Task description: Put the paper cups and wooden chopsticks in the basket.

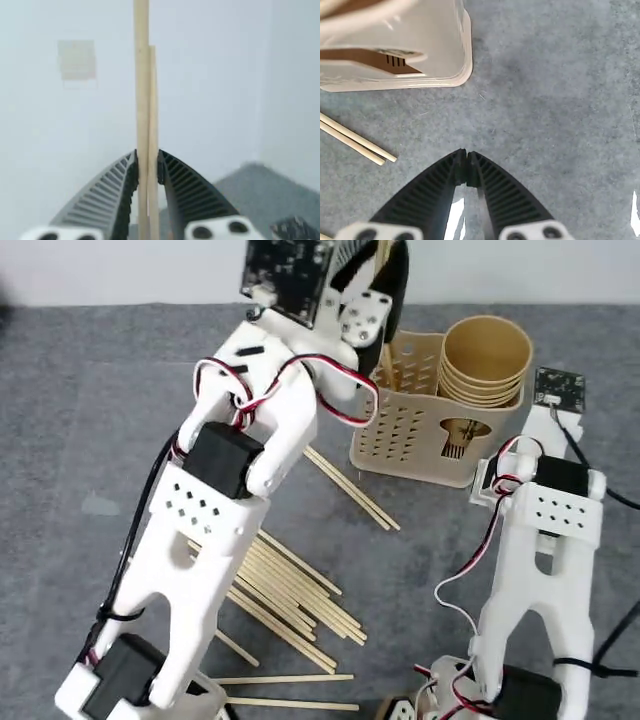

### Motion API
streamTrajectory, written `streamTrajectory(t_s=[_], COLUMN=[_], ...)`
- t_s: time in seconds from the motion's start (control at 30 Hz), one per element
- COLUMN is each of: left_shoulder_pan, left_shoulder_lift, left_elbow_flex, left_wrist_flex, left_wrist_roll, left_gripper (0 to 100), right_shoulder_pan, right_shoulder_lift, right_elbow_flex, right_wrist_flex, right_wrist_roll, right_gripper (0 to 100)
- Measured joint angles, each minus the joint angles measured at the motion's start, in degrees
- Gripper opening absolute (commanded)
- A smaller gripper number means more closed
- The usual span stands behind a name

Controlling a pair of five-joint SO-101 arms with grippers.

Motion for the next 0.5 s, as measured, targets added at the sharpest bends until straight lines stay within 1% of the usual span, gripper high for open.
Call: streamTrajectory(t_s=[0.1,0.3,0.43,0.5], left_shoulder_pan=[0.0,0.0,0.0,0.0], left_shoulder_lift=[4.1,14.7,18.9,20.3], left_elbow_flex=[0.0,0.0,0.0,0.0], left_wrist_flex=[-4.6,-10.8,-12.4,-12.4], left_wrist_roll=[0.2,0.4,0.4,0.4], left_gripper=[1,1,2,5], right_shoulder_pan=[0.0,0.0,0.0,0.0], right_shoulder_lift=[0.0,0.0,0.0,0.0], right_elbow_flex=[0.0,0.0,0.0,0.0], right_wrist_flex=[0.0,0.0,0.0,0.0], right_wrist_roll=[0.0,0.0,0.0,0.0], right_gripper=[0.9,0.9,0.9,0.9])
